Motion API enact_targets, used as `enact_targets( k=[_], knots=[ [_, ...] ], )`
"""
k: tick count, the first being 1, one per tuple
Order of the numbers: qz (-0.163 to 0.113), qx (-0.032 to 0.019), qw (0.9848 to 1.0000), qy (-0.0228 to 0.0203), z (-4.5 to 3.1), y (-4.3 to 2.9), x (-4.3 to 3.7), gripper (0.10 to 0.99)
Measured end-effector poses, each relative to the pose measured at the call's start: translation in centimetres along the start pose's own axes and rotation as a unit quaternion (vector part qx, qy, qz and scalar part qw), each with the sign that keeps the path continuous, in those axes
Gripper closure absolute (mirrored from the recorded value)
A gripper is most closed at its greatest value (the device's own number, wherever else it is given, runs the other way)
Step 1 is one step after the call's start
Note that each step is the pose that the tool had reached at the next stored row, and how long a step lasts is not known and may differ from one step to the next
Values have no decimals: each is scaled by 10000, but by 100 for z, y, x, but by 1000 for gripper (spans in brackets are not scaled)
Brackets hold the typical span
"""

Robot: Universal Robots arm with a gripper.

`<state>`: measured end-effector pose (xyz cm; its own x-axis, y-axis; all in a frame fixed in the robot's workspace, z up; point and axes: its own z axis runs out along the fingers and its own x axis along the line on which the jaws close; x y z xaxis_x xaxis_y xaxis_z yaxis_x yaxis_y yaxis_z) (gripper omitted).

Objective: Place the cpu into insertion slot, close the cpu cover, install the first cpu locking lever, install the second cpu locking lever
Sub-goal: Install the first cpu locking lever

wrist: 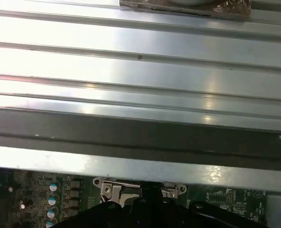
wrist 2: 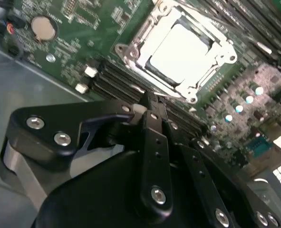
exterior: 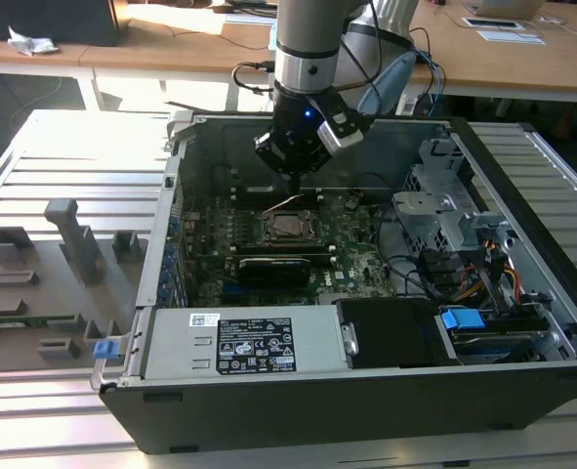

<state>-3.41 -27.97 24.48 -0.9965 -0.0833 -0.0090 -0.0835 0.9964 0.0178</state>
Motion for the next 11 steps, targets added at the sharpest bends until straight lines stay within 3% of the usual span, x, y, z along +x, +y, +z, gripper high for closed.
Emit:
enact_targets(
  k=[3,11],
  knots=[
    [0,1,10000,0,60,4,55,980],
    [-1,1,10000,0,167,50,59,980]
  ],
)
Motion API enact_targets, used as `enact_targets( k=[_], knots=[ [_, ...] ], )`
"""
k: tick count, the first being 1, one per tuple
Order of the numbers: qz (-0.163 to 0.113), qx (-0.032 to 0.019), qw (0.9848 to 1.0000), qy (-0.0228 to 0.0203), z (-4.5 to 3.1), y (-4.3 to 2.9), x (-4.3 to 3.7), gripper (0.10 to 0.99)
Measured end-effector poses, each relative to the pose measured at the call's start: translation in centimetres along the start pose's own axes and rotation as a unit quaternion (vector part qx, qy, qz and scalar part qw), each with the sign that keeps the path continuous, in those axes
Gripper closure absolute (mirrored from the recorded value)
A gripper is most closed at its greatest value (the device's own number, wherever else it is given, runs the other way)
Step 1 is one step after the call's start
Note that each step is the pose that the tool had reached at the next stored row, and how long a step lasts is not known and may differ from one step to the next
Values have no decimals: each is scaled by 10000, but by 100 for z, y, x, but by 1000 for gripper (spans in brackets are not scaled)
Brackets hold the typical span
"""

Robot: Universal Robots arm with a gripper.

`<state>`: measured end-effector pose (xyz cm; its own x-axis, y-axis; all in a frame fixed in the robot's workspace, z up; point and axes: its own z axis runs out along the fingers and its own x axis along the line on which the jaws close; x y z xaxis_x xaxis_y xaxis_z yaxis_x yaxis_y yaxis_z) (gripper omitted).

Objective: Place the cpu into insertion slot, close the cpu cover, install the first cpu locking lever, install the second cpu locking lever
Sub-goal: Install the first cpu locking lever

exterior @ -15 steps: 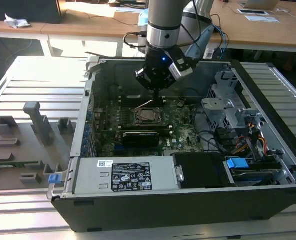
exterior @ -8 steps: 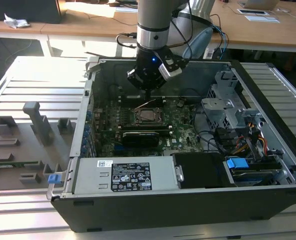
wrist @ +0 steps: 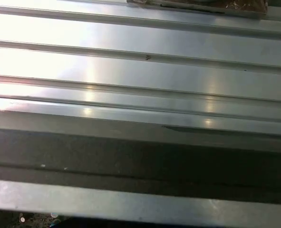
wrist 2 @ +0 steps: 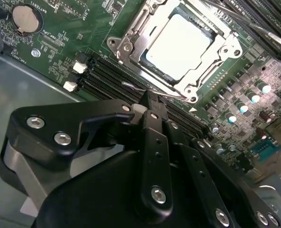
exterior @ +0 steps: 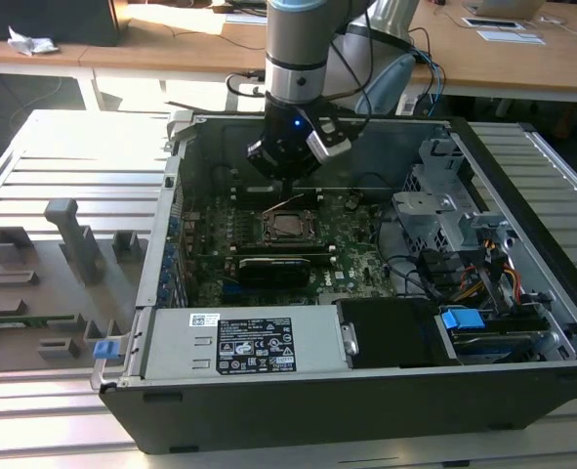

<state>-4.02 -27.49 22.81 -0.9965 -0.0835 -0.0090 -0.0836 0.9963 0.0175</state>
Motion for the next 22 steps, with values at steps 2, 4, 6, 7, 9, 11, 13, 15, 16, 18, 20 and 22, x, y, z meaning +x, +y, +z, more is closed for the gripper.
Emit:
enact_targets(
  k=[2,4,6,7,9,11,13,15,16,18,20,22],
  knots=[
    [-1,12,10000,1,24,8,-1,980],
    [-1,35,10000,3,42,7,-1,980],
    [-1,62,10000,5,62,6,-11,980],
    [0,72,10000,6,65,5,-21,980],
    [-1,100,9999,8,79,2,-59,980],
    [-1,120,9999,10,89,0,-80,980],
    [-1,147,9999,12,98,-2,-106,980],
    [-1,182,9998,15,108,-5,-134,980],
    [-2,191,9998,16,111,-5,-143,980],
    [-2,216,9998,18,117,-8,-167,980],
    [-2,244,9997,21,125,-10,-187,980],
    [-2,266,9996,22,135,-11,-197,980]
  ],
)
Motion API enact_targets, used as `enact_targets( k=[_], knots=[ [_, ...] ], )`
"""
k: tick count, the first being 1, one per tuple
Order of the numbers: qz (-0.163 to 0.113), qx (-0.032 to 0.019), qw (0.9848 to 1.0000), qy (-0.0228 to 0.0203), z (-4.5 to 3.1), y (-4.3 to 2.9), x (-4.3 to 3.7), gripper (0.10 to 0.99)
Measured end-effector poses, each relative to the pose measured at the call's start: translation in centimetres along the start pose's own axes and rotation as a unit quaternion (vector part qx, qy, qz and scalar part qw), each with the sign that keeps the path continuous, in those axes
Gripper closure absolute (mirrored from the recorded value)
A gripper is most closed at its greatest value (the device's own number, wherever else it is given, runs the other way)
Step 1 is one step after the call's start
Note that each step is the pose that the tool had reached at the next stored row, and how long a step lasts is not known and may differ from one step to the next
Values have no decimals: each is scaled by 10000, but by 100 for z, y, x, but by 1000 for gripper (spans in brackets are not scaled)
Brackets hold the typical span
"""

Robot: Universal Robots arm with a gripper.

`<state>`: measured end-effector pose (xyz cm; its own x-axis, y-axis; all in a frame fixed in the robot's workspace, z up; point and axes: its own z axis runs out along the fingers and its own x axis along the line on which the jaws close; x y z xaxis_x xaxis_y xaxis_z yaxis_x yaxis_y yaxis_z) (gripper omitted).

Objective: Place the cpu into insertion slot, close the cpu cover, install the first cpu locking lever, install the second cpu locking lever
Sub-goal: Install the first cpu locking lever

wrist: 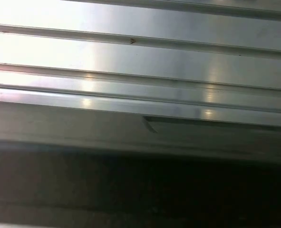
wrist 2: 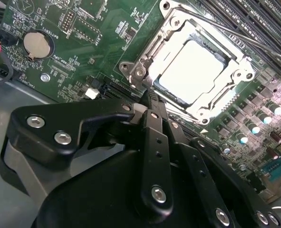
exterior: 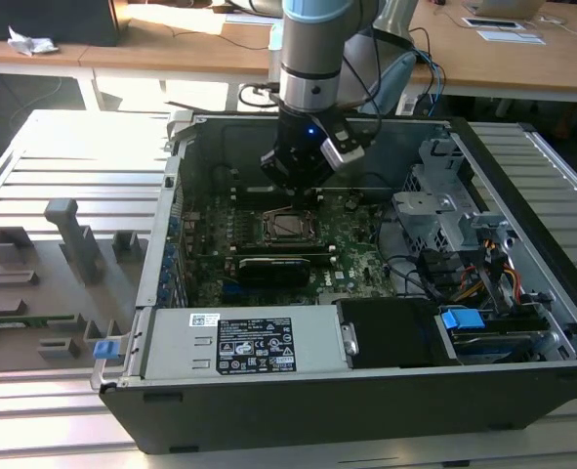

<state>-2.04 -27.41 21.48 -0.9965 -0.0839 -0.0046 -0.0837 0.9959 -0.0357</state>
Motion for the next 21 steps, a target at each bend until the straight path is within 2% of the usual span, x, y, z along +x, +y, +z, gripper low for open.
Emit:
enact_targets(
  k=[9,12,19,20,21],
  knots=[
    [0,60,10000,5,52,0,-29,980],
    [0,111,9999,11,99,-2,-56,980],
    [0,120,9999,11,125,-2,-57,980],
    [0,107,9999,10,126,-2,-57,980],
    [0,67,10000,6,127,-1,-57,980]
  ],
)
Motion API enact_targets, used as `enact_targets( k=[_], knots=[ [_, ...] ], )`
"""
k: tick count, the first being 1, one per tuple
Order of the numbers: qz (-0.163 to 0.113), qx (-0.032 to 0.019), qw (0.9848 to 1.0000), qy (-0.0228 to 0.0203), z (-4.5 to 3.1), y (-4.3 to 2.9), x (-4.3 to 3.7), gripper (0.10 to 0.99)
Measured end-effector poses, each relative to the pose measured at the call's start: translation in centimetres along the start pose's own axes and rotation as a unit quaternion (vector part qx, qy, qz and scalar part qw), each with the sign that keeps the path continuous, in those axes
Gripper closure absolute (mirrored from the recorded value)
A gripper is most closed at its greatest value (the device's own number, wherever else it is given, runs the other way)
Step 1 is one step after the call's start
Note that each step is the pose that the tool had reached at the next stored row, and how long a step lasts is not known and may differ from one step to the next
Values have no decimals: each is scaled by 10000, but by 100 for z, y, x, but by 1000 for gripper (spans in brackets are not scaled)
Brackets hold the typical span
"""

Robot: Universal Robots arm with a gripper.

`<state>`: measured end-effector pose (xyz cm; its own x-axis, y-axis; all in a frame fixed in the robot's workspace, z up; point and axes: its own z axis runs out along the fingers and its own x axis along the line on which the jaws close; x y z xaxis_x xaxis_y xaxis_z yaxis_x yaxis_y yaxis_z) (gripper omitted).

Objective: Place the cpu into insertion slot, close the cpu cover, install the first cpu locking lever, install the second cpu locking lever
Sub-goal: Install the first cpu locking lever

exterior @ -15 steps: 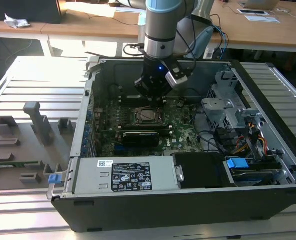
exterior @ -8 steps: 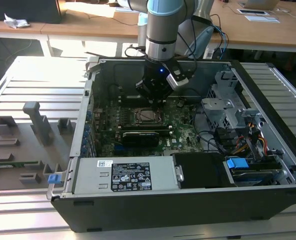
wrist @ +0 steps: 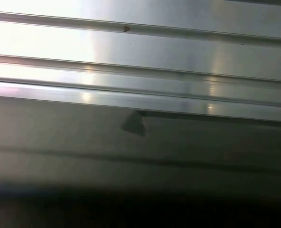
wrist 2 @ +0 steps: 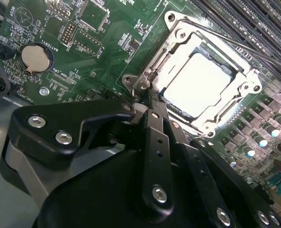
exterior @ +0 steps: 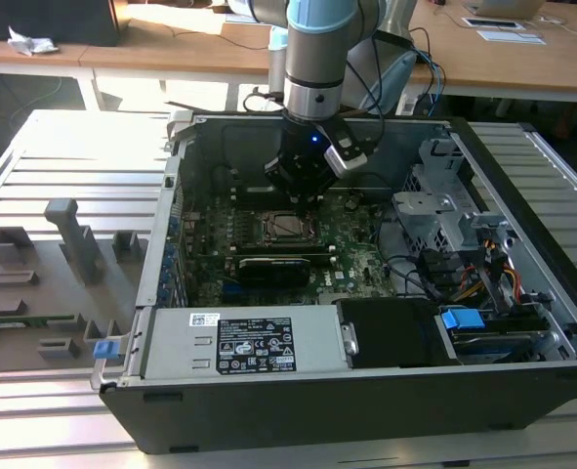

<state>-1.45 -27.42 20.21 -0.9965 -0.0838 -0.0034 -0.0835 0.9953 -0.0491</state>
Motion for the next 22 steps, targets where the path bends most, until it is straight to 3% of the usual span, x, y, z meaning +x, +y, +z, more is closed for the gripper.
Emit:
enact_targets(
  k=[2,8,12,15,19,22],
  knots=[
    [0,-78,10000,-8,1,1,-1,980],
    [1,-162,9999,-13,0,-19,2,980],
    [2,-270,9996,-25,2,-30,10,980],
    [2,-288,9996,-33,-16,-37,16,980],
    [3,-280,9996,-38,-118,-55,20,980],
    [3,-278,9996,-43,-112,-231,49,980]
  ],
)
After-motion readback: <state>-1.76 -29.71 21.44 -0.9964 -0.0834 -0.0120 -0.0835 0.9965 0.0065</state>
